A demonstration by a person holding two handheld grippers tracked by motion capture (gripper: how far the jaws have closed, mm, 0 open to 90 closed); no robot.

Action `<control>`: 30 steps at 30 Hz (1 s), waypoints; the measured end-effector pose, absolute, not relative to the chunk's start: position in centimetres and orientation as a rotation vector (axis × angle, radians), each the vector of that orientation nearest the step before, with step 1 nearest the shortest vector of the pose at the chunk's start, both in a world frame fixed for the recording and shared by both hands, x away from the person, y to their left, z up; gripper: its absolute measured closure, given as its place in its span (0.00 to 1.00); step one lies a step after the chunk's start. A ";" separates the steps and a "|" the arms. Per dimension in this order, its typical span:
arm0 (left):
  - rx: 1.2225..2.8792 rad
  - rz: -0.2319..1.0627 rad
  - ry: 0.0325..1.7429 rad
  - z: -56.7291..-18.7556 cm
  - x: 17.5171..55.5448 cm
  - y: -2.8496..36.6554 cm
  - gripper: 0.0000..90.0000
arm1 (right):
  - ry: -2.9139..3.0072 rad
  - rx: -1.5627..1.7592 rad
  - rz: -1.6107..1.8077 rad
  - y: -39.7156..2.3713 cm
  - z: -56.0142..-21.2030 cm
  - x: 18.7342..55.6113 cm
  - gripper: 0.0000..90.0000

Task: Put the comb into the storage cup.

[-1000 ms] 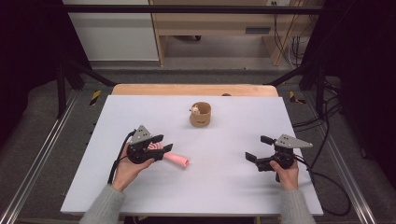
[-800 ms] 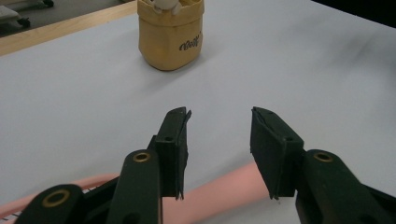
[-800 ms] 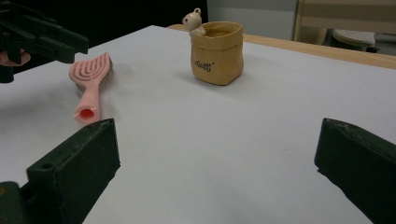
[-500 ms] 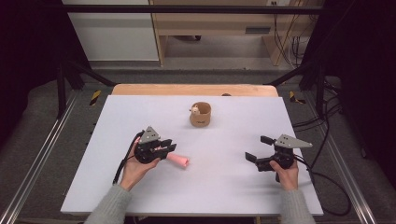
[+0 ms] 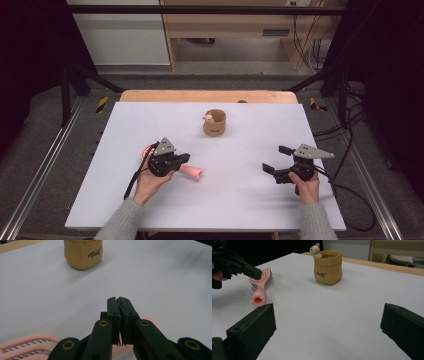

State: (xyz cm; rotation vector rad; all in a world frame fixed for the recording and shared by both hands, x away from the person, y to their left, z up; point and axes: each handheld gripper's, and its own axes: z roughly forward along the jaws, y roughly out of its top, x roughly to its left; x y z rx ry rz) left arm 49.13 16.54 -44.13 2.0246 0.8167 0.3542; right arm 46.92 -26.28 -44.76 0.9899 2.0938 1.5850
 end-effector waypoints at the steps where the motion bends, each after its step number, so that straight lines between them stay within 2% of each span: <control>1: 2.026 0.349 0.816 -44.2 49.1 16.5 0.99 | 2.094 0.990 1.584 -26.3 -44.8 46.9 0.00; 30: 2.134 0.303 0.799 -46.0 49.2 14.7 1.00 | 2.103 0.987 1.579 -26.2 -44.8 47.0 0.00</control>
